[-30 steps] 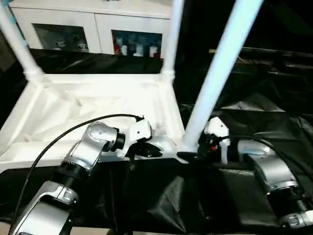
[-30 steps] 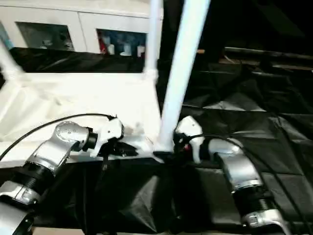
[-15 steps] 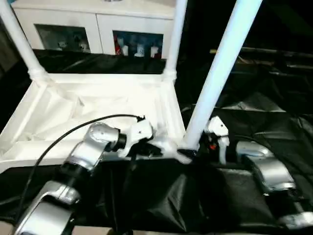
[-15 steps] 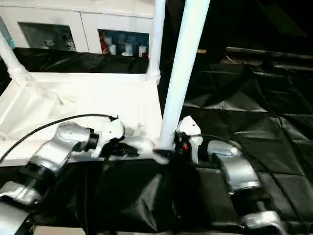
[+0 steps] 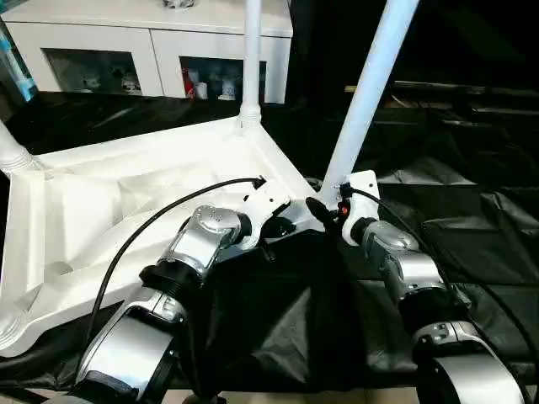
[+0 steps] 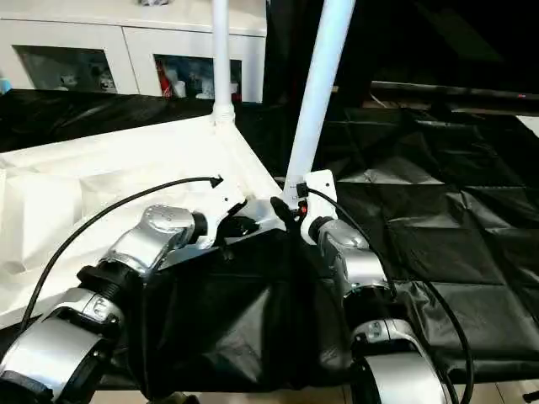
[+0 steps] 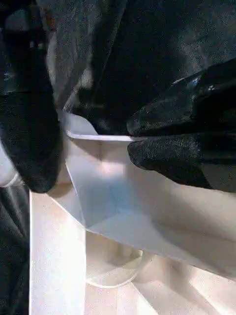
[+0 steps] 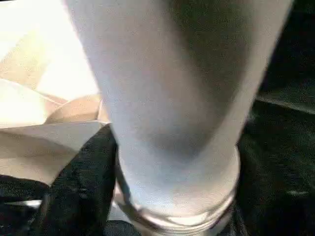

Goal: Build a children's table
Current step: Rotate leg to tighten

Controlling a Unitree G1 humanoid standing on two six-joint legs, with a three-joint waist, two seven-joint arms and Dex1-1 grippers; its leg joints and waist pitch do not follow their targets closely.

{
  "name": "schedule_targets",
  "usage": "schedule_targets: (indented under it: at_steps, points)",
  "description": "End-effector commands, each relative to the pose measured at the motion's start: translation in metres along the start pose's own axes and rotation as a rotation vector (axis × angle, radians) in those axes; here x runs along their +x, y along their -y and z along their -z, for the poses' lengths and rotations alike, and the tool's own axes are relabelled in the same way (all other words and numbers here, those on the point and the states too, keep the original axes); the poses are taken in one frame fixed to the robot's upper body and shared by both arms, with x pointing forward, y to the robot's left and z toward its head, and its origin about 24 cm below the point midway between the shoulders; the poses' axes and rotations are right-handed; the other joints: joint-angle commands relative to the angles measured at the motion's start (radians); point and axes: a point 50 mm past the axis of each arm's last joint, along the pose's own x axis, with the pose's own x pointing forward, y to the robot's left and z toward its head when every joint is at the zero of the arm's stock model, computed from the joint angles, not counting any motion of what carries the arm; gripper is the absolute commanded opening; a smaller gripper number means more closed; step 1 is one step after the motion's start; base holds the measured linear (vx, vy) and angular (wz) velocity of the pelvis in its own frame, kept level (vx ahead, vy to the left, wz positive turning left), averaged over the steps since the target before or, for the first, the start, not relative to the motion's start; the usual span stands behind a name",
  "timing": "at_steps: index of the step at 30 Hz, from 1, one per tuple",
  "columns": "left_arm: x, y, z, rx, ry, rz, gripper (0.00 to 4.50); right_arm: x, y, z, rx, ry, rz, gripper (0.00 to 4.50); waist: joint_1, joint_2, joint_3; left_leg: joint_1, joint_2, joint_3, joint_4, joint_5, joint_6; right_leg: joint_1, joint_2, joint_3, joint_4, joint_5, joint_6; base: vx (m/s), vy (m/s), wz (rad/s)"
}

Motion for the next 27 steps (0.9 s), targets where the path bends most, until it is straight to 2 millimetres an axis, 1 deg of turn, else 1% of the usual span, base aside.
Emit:
schedule_targets:
  at_steps: [1, 2, 4, 5, 6, 7, 9, 11, 12, 13, 14, 15, 16, 17, 18, 19, 21, 23, 24, 25, 27]
  points:
    - [0.004, 0.001, -0.019, 0.055, 0.085, -0.021, 0.0, 0.008, -0.036, 0.015, 0.02, -0.052, -0.203, 3.6, -0.001, -0.006, -0.064, 0.028, 0.066, -0.039, -0.076, -0.24, 0.001, 0.023, -0.087, 0.045, -0.084, -0.221, -0.185, 0.0, 0.0, 0.0]
    - [0.003, 0.001, -0.019, 0.064, 0.082, -0.019, 0.0, 0.008, -0.036, 0.015, 0.016, -0.051, -0.206, 3.77, 0.0, -0.005, -0.064, 0.028, 0.066, -0.039, -0.076, -0.238, 0.003, 0.023, -0.087, 0.045, -0.084, -0.221, -0.185, 0.0, 0.0, 0.0]
    - [-0.002, 0.003, -0.011, 0.11, 0.067, 0.043, 0.0, 0.002, -0.028, 0.013, -0.078, -0.031, -0.251, 3.77, 0.001, -0.004, -0.064, 0.027, 0.067, -0.039, -0.077, -0.241, 0.005, 0.023, -0.088, 0.045, -0.084, -0.223, -0.184, 0.0, 0.0, 0.0]
    - [-0.003, 0.003, -0.01, 0.1, 0.069, 0.054, 0.0, 0.001, -0.026, 0.012, -0.09, -0.028, -0.255, 3.77, 0.0, -0.004, -0.064, 0.026, 0.067, -0.038, -0.076, -0.242, 0.004, 0.024, -0.087, 0.045, -0.083, -0.217, -0.185, 0.0, 0.0, 0.0]
    - [-0.005, 0.004, -0.009, 0.1, 0.077, 0.072, 0.0, -0.002, -0.024, 0.011, -0.097, -0.021, -0.277, 3.77, -0.001, -0.003, -0.063, 0.028, 0.068, -0.038, -0.077, -0.245, 0.004, 0.023, -0.087, 0.045, -0.083, -0.216, -0.189, 0.0, 0.0, 0.0]
    - [-0.008, 0.004, -0.009, 0.105, 0.088, 0.093, 0.0, -0.005, -0.021, 0.009, -0.104, -0.012, -0.305, 3.77, -0.001, -0.003, -0.064, 0.027, 0.068, -0.038, -0.077, -0.245, 0.007, 0.025, -0.086, 0.045, -0.082, -0.214, -0.192, 0.0, 0.0, 0.0]
    - [-0.011, 0.005, -0.007, 0.117, 0.096, 0.123, 0.0, -0.009, -0.018, 0.006, -0.124, -0.005, -0.34, 3.77, -0.002, -0.002, -0.064, 0.027, 0.069, -0.038, -0.077, -0.24, 0.011, 0.025, -0.085, 0.045, -0.08, -0.199, -0.2, 0.0, 0.0, 0.0]
    - [-0.018, 0.008, -0.002, 0.125, 0.105, 0.198, 0.0, -0.018, -0.011, 0.003, -0.208, 0.002, -0.393, 3.77, -0.001, -0.002, -0.064, 0.025, 0.07, -0.038, -0.076, -0.23, 0.018, 0.027, -0.085, 0.045, -0.077, -0.175, -0.205, 0.0, 0.0, 0.0]
    - [-0.021, 0.008, -0.001, 0.126, 0.106, 0.222, 0.0, -0.021, -0.008, 0.002, -0.236, 0.001, -0.413, 3.77, 0.002, -0.002, -0.064, 0.026, 0.071, -0.037, -0.075, -0.227, 0.02, 0.026, -0.085, 0.044, -0.076, -0.165, -0.208, 0.0, 0.0, 0.0]
    - [-0.024, 0.009, 0.001, 0.127, 0.1, 0.25, 0.0, -0.026, -0.005, 0.001, -0.241, -0.005, -0.449, 3.77, 0.001, -0.003, -0.064, 0.025, 0.069, -0.036, -0.074, -0.223, 0.025, 0.029, -0.083, 0.044, -0.074, -0.151, -0.216, 0.0, 0.0, 0.0]
    - [-0.026, 0.009, 0.002, 0.128, 0.096, 0.268, 0.0, -0.029, -0.004, 0.0, -0.24, -0.01, -0.474, 3.77, 0.003, -0.003, -0.064, 0.026, 0.07, -0.036, -0.074, -0.218, 0.028, 0.03, -0.083, 0.044, -0.073, -0.146, -0.218, 0.0, 0.0, 0.0]
    - [-0.027, 0.01, 0.003, 0.131, 0.094, 0.282, 0.0, -0.032, -0.003, 0.0, -0.246, -0.013, -0.492, 3.77, 0.004, 0.0, -0.064, 0.027, 0.071, -0.033, -0.073, -0.216, 0.034, 0.025, -0.082, 0.046, -0.072, -0.14, -0.224, 0.0, 0.0, 0.0]
    - [-0.03, 0.01, 0.005, 0.137, 0.091, 0.304, 0.0, -0.035, -0.001, 0.0, -0.259, -0.02, -0.525, 3.77, 0.006, -0.001, -0.065, 0.028, 0.072, -0.034, -0.073, -0.212, 0.034, 0.027, -0.082, 0.044, -0.071, -0.134, -0.227, 0.0, 0.0, 0.0]
    - [-0.034, 0.011, 0.007, 0.147, 0.085, 0.341, 0.0, -0.043, 0.002, 0.002, -0.298, -0.047, -0.577, 3.77, 0.01, 0.0, -0.065, 0.028, 0.073, -0.032, -0.071, -0.201, 0.038, 0.026, -0.081, 0.044, -0.067, -0.115, -0.233, 0.0, 0.0, 0.0]
    - [-0.034, 0.011, 0.007, 0.148, 0.085, 0.343, 0.0, -0.043, 0.002, 0.002, -0.3, -0.048, -0.578, 3.77, 0.012, -0.001, -0.066, 0.027, 0.073, -0.033, -0.071, -0.197, 0.04, 0.028, -0.08, 0.043, -0.066, -0.106, -0.235, 0.0, 0.0, 0.0]
    - [-0.036, 0.012, 0.008, 0.151, 0.081, 0.358, 0.0, -0.046, 0.004, 0.003, -0.316, -0.058, -0.594, 3.77, 0.014, 0.0, -0.066, 0.025, 0.073, -0.031, -0.069, -0.186, 0.046, 0.028, -0.08, 0.043, -0.063, -0.085, -0.242, 0.0, 0.0, 0.0]
    - [-0.041, 0.012, 0.01, 0.159, 0.073, 0.394, 0.0, -0.052, 0.006, 0.003, -0.32, -0.07, -0.633, 3.77, 0.016, -0.002, -0.064, 0.026, 0.073, -0.031, -0.07, -0.199, 0.048, 0.028, -0.082, 0.043, -0.067, -0.109, -0.241, 0.0, 0.0, 0.0]
    - [-0.044, 0.012, 0.01, 0.156, 0.072, 0.413, 0.0, -0.056, 0.007, 0.002, -0.315, -0.068, -0.659, 3.77, 0.019, -0.001, -0.063, 0.028, 0.075, -0.031, -0.071, -0.214, 0.042, 0.027, -0.083, 0.044, -0.07, -0.143, -0.236, 0.0, 0.0, 0.0]
    - [-0.045, 0.013, 0.01, 0.155, 0.073, 0.416, 0.0, -0.057, 0.007, 0.002, -0.313, -0.068, -0.664, 3.64, 0.019, -0.001, -0.063, 0.028, 0.074, -0.032, -0.072, -0.219, 0.038, 0.026, -0.082, 0.043, -0.07, -0.153, -0.236, 0.0, 0.0, 0.0]
    - [-0.046, 0.013, 0.01, 0.154, 0.075, 0.429, 0.0, -0.059, 0.007, 0.001, -0.307, -0.067, -0.678, 3.44, 0.02, -0.002, -0.061, 0.03, 0.075, -0.032, -0.074, -0.238, 0.028, 0.023, -0.083, 0.045, -0.073, -0.184, -0.231, 0.0, 0.0, 0.0]
    - [-0.047, 0.014, 0.009, 0.152, 0.078, 0.441, 0.0, -0.061, 0.007, 0.001, -0.293, -0.065, -0.691, 3.43, 0.021, -0.002, -0.062, 0.031, 0.075, -0.033, -0.075, -0.242, 0.022, 0.023, -0.083, 0.045, -0.074, -0.197, -0.226, 0.0, 0.0, 0.0]
